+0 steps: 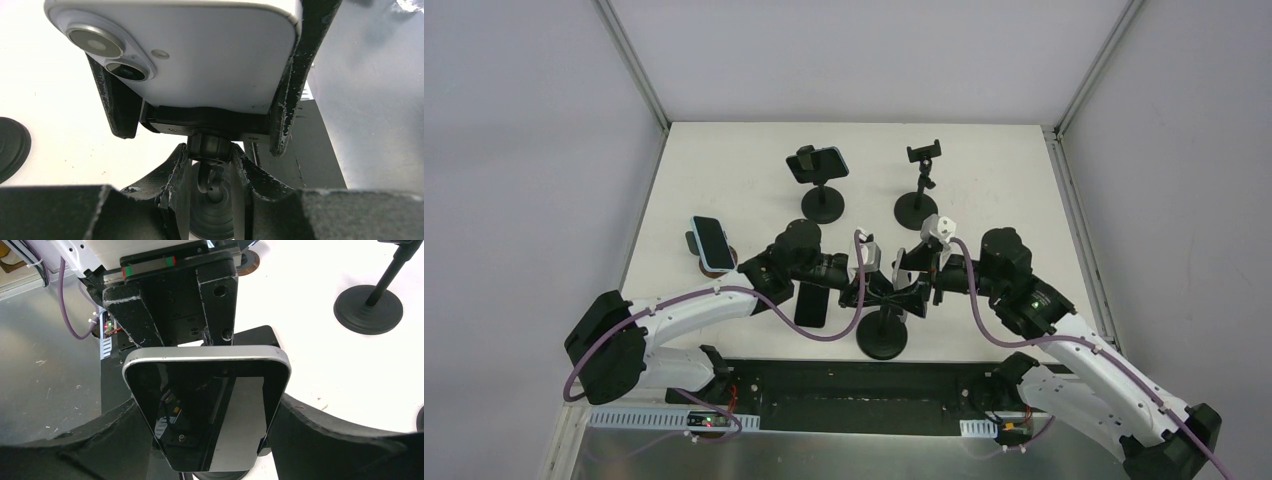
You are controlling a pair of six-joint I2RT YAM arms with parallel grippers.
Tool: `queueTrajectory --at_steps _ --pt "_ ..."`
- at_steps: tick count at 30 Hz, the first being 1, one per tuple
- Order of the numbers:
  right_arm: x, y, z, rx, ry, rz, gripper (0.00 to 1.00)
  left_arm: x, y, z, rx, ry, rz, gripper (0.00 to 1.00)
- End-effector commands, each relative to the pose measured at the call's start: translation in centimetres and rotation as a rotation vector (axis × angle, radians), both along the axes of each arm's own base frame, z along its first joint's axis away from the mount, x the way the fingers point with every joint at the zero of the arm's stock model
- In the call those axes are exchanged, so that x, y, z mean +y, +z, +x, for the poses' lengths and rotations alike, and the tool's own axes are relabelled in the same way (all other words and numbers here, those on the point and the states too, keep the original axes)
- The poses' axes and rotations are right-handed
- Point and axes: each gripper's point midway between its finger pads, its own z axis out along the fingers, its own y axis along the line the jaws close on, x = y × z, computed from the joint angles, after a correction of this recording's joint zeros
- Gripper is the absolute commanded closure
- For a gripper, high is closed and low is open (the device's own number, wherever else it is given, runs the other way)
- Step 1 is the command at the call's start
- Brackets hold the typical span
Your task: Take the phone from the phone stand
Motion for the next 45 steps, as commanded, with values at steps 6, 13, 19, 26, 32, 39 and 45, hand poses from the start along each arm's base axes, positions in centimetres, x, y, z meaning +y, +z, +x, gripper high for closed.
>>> queueTrajectory --at_steps 6,13,19,26,32,39,45 --pt "-5.2 -6.4 8.6 -0.142 -0.347 -0.303 1.0 0.5 4.8 -7.0 -0.025 -0.341 -0.136 1.0" --pt "-6.3 -6.6 8.1 -0.149 -0.346 -0.339 1.0 1.6 4.4 -8.6 -0.024 -0.384 -0.14 1.0" --pt "-5.5 -5.5 5.7 -0.09 -0.269 -0.279 1.0 2.6 4.1 -9.8 -0.005 -0.41 -0.136 1.0" --pt "-4.4 -3.6 3.3 -0.034 -0.179 -0.197 1.0 2.8 3.7 -10.0 0.005 -0.407 -0.127 1.0" --pt "-3.7 -1.3 2.0 -0.031 -0.131 -0.114 1.0 2.6 3.4 -9.9 0.008 -0.405 -0.119 1.0" --pt "-3.4 0.8 0.8 -0.013 -0.12 -0.032 1.0 2.2 3.1 -9.2 0.001 -0.362 -0.112 1.0" --pt "-2.7 -0.2 0.6 -0.007 -0.132 -0.014 1.0 1.4 3.3 -7.6 -0.029 -0.269 -0.116 0.75"
